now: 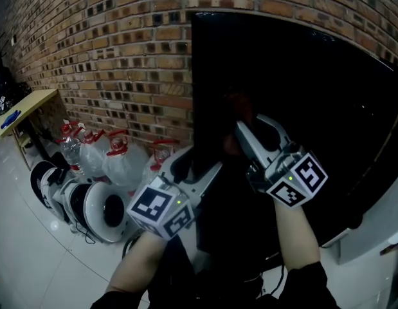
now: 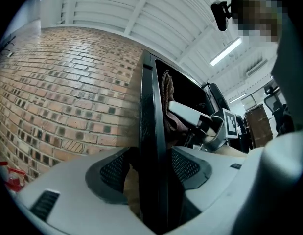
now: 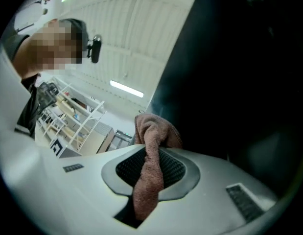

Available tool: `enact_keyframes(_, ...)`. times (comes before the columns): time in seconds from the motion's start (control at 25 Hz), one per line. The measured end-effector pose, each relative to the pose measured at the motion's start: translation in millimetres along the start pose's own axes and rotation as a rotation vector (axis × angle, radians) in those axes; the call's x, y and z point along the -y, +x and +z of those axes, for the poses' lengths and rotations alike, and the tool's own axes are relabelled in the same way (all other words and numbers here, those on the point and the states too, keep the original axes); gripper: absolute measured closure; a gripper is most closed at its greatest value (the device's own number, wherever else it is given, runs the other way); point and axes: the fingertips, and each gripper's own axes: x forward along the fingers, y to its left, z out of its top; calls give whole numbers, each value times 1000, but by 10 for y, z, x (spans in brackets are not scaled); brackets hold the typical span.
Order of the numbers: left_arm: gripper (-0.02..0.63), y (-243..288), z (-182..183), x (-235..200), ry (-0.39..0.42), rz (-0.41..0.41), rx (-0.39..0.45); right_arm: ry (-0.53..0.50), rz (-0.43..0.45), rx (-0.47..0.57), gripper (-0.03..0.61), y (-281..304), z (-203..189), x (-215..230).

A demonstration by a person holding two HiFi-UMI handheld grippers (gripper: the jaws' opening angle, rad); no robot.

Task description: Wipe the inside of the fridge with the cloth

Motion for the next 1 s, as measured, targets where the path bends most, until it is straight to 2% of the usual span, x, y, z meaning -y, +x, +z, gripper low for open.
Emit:
enact_keyframes(0.2,342,-58,-51,46,25,-2,-19,3,20,-29,508,81,-199,-70)
enact_keyframes(0.64,342,-83,-78,53,24,-21,-25,26,21,22,508,127,-346,101)
enact_keyframes(1.0,342,-66,-78,39,38,-24,-30,91,-92,-15,508,198,-600,693)
